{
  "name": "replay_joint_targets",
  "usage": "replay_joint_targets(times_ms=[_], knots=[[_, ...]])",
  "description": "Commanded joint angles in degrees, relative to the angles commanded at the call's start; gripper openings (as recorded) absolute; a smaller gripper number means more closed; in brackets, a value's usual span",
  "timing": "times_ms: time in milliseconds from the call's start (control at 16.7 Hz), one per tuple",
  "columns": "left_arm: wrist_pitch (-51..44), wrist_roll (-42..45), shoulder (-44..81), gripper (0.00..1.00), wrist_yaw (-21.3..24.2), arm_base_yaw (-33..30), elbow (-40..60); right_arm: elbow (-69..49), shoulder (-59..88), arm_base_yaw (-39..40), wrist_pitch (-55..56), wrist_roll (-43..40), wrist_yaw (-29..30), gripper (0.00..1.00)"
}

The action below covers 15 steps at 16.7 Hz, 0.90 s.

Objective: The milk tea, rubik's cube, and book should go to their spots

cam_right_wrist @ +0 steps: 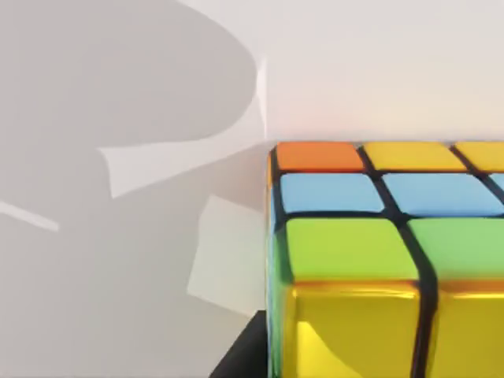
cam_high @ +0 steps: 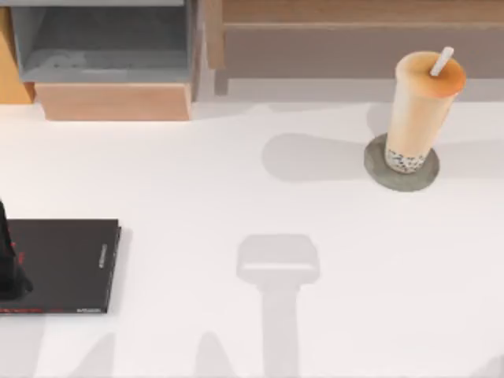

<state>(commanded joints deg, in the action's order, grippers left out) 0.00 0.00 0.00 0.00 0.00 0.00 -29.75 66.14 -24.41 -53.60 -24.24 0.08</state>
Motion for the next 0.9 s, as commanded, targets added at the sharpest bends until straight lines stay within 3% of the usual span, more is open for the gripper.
replay_joint_targets(times_ms=[900], knots=[[0.00, 0.00, 0.00, 1.00, 0.00, 0.00, 0.00, -5.65, -2.63, -0.03, -8.29, 0.03, 0.06, 0.00]])
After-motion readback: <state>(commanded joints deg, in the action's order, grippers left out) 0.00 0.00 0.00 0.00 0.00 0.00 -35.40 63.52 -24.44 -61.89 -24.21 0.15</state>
